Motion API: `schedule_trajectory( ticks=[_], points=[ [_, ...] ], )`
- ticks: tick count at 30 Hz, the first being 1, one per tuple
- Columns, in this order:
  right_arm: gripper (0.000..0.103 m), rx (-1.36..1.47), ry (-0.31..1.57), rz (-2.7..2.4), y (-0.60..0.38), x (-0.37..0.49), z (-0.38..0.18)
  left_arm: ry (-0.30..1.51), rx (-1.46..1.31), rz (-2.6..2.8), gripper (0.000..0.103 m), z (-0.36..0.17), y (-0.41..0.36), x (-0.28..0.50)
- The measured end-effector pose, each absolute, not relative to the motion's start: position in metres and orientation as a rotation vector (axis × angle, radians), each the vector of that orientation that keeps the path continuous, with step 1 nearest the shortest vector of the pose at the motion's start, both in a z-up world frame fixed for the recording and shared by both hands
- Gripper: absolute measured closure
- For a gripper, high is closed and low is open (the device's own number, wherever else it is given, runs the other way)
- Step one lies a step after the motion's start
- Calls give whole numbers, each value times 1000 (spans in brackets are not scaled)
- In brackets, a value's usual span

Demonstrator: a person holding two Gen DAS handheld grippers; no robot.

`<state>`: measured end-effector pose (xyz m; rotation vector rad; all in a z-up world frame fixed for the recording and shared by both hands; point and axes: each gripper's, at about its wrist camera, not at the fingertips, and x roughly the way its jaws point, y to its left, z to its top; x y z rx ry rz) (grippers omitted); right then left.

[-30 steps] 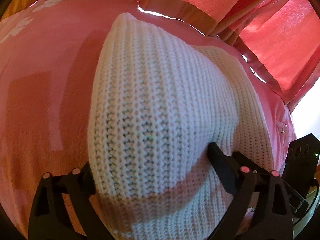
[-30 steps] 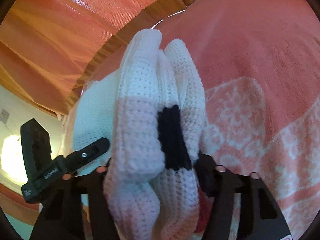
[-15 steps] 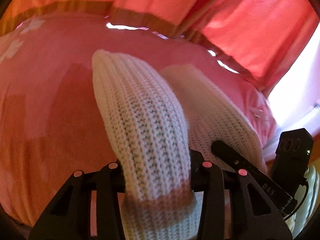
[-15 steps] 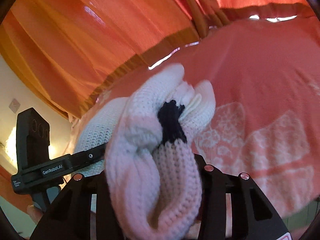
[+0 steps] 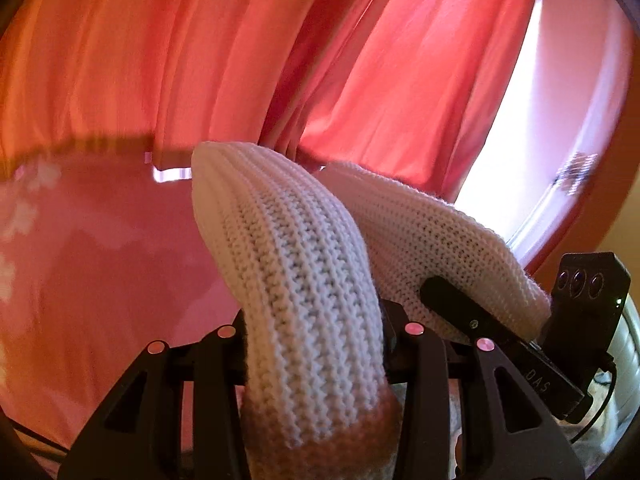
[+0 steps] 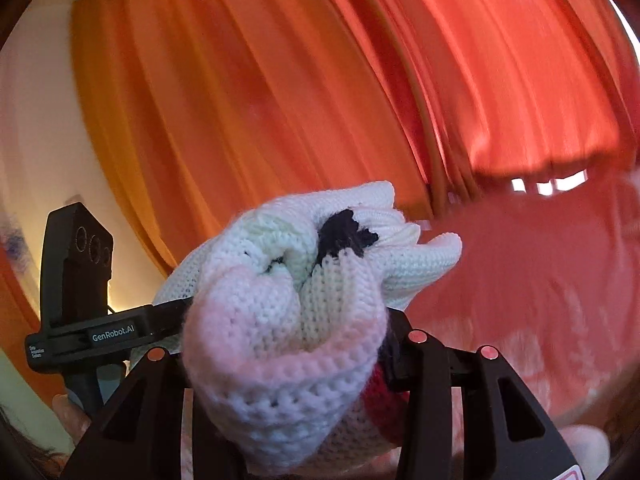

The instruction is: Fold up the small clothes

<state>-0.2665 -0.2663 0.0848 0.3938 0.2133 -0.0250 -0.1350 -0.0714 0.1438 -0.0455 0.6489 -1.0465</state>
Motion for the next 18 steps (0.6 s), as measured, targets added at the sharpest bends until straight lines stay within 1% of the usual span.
schedule_trajectory(
  ticks=[5,10,14,18],
  points=[
    [62,280,70,11,-238,-279,125,468,-18,-1054,64,191,-45,-150],
    [62,197,-32,82,-217,-265,161,317,1,-1013,64,231,-17,-144],
    [62,144,-81,136,-196,-236,182,207,19,-945,63,252,8,-126],
    [61,129,-73,195,-180,-182,186,174,2,-892,61,254,27,-89]
  ],
)
